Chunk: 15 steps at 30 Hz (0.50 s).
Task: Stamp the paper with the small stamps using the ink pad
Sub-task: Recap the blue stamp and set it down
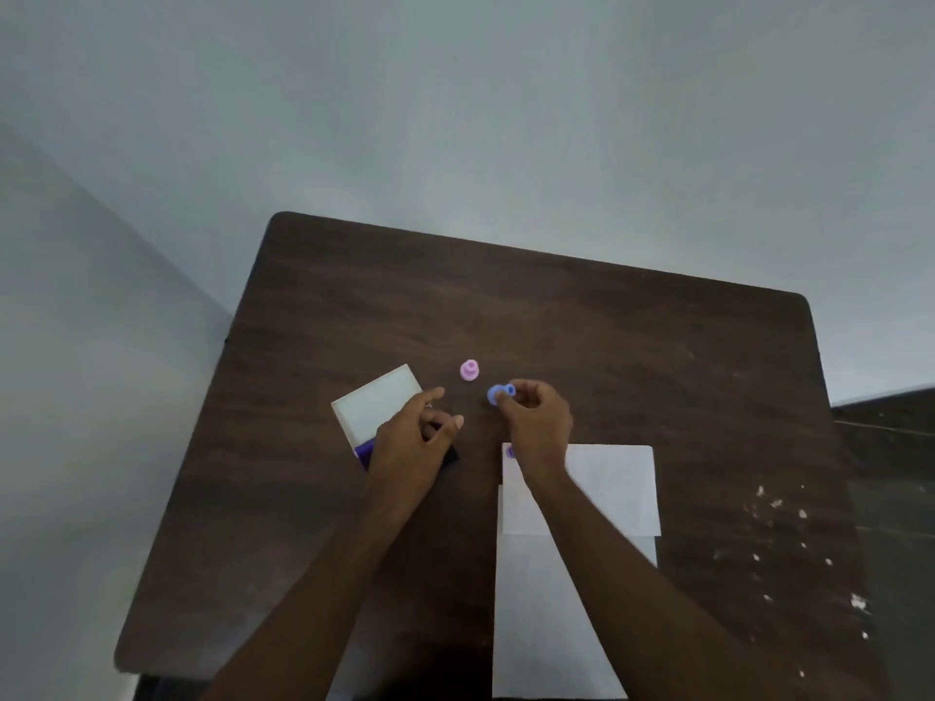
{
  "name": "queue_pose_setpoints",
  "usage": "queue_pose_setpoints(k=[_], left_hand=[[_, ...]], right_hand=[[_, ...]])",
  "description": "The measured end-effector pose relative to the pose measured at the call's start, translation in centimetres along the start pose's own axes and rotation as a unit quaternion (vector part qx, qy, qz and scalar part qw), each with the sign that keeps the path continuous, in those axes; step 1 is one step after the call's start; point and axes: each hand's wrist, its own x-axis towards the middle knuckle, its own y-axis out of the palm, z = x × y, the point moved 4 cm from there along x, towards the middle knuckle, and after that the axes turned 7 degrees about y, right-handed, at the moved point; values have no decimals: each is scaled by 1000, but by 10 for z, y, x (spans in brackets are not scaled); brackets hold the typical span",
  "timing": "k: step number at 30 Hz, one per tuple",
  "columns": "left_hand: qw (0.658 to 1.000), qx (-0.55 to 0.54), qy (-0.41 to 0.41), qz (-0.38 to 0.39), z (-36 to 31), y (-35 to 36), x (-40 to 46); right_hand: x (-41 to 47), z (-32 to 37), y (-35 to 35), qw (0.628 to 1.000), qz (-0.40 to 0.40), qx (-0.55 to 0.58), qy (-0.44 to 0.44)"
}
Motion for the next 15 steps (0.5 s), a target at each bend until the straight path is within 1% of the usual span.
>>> queue_pose_setpoints(k=[3,5,11,15], left_hand=[[1000,13,-6,-6,-8,10,9],[1000,17,-6,-8,-9,14,13],[999,33,-16,-8,-5,20,15],[999,31,-18,-8,-2,21,13]], right_hand=[[19,4,1,994,-15,-78,-79],[28,3,5,986,-15,-125,-108],[37,-5,24,969,30,-201,-138],[39,-7,28,963,44,-224,-147]])
